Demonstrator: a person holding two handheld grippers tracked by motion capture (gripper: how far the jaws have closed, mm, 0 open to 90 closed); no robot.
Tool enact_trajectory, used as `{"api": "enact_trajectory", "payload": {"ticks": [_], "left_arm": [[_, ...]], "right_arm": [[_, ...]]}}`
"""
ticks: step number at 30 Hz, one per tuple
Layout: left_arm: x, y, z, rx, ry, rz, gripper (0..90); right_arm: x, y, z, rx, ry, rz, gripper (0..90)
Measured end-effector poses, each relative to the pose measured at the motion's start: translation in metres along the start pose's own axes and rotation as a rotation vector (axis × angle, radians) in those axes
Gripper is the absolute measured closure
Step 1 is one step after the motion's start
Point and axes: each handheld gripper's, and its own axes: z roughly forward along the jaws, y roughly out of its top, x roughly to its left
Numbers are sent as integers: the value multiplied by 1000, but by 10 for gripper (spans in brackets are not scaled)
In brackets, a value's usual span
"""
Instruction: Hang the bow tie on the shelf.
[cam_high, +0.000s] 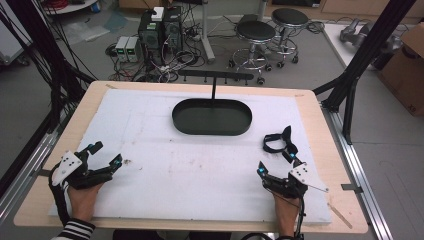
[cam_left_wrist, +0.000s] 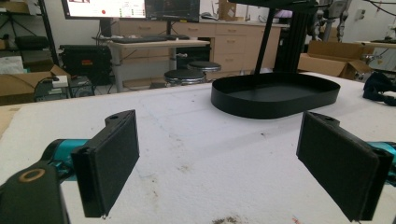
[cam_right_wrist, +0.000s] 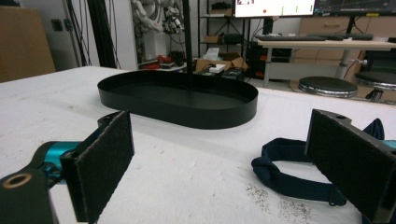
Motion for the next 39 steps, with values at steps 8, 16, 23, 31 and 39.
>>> {"api": "enact_trajectory", "payload": {"ticks": [8, 16, 23, 31, 39], "left_arm": [[0, 0, 0, 2, -2, 0, 135], [0, 0, 0, 1, -3, 0, 135], [1, 0, 0, 0, -5, -3, 135], [1, 0, 0, 4, -6, -6, 135], [1, 0, 0, 4, -5, -5, 135]], "right_arm": [[0, 0, 0, 4, 4, 2, 70], [0, 0, 0, 2, 9, -9, 70], [-2, 0, 1, 3, 9, 7, 70], [-5, 9, 6, 86, 3, -24, 70], [-23, 34, 3, 114, -15, 18, 70]]}}
